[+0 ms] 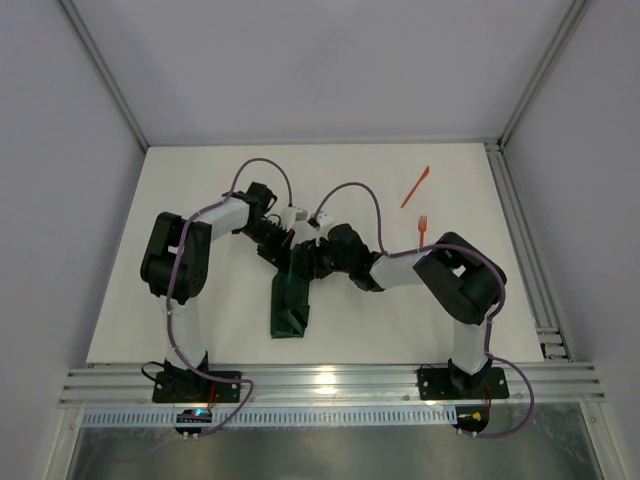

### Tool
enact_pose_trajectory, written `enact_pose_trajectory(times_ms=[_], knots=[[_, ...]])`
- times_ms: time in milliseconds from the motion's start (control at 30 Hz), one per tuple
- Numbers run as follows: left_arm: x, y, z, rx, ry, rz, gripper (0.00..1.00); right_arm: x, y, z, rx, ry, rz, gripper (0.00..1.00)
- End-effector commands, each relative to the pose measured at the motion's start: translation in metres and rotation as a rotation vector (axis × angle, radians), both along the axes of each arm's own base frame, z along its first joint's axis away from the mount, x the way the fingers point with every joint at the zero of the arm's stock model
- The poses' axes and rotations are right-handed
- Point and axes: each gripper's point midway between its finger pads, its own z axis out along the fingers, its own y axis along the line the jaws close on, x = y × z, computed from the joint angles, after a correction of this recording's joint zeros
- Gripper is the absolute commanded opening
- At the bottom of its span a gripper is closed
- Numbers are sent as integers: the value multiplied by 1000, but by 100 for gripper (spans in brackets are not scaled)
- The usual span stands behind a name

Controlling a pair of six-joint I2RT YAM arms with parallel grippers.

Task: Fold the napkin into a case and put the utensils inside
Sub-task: Stuff the top corner of the smaller-rectangle-folded napkin into the folded napkin.

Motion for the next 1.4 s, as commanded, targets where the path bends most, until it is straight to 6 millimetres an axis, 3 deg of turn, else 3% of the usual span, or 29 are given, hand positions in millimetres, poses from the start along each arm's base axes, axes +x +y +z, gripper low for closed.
enact_pose_trajectory(times_ms=[0, 67, 167, 200, 233, 367, 500, 633, 900, 1033, 1200, 1267, 1333, 1367], knots=[[11, -4, -2, 2, -49, 3, 0, -3, -15, 28, -44, -70, -27, 53], [11, -4, -1, -2, -49, 5, 0, -13, -16, 41, -75, -106, -18, 56], [10, -4, -1, -3, -51, 5, 0, -33, -26, 31, -202, -119, -13, 57], [10, -4, -1, -5, -52, 5, 0, -52, -16, 34, -209, -133, 32, 57], [9, -4, -1, -4, -49, 6, 0, -56, -17, 35, -234, -152, 12, 57], [9, -5, 0, -5, -52, 7, 0, -111, 8, 32, -247, -153, 132, 46], [9, -4, -1, -4, -52, 10, 0, -131, 15, 21, -300, -119, 169, 31], [9, -4, -1, -6, -51, 12, 0, -143, 26, 32, -324, -157, 182, 27], [9, -5, 0, -8, -50, 12, 0, -143, 32, 4, -416, -114, 189, 25], [10, -5, 0, -9, -50, 14, 0, -134, 51, 13, -421, -137, 222, 24], [9, -4, 0, -10, -47, 13, 0, -115, 50, 0, -441, -96, 224, 22], [9, -4, 0, -15, -46, 13, 0, -112, 54, 5, -435, -108, 232, 22], [9, -5, 0, -17, -45, 12, 0, -107, 58, 14, -444, -130, 235, 25], [9, -4, 0, -18, -42, 13, 0, -105, 60, 20, -439, -140, 233, 33]])
